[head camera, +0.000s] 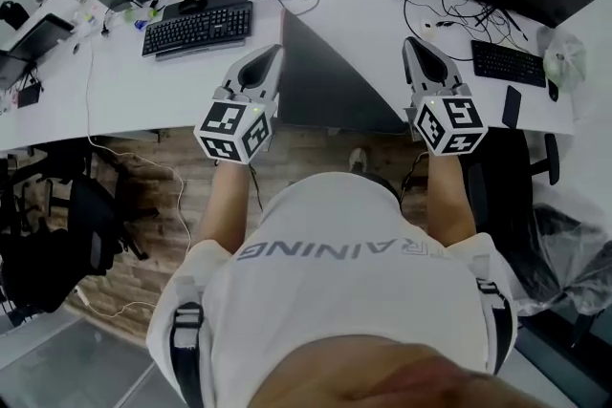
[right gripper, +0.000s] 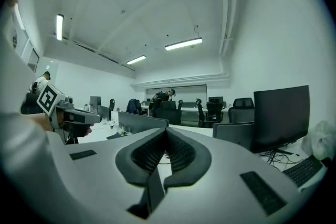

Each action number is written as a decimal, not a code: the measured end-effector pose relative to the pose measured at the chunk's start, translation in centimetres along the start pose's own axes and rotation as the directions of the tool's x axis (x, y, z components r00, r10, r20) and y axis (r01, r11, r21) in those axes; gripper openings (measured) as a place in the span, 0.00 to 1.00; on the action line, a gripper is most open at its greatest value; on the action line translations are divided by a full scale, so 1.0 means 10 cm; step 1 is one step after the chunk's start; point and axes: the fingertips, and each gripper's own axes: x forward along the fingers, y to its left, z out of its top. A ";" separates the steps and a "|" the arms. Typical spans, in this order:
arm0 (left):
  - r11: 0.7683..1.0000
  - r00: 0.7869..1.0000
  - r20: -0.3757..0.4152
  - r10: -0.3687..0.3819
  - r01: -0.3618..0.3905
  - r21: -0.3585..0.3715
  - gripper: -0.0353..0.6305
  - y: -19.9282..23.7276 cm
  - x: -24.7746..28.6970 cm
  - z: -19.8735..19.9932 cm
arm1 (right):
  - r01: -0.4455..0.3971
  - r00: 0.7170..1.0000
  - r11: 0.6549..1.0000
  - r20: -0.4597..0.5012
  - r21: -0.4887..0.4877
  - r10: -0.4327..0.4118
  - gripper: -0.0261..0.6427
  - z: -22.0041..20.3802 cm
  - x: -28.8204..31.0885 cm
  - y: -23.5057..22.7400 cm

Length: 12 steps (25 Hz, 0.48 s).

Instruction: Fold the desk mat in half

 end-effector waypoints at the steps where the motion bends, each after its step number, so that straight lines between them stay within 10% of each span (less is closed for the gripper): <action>1: 1.000 1.000 0.002 -0.012 0.012 0.004 0.09 -0.05 0.05 0.02 | 0.024 1.000 1.000 0.014 0.003 -0.024 0.07 0.05 -0.07 -0.09; 12: 0.996 0.996 -0.005 -0.086 0.086 0.016 0.09 -0.36 0.44 0.09 | 0.119 0.992 0.993 0.041 0.012 -0.120 0.07 0.10 -0.34 -0.55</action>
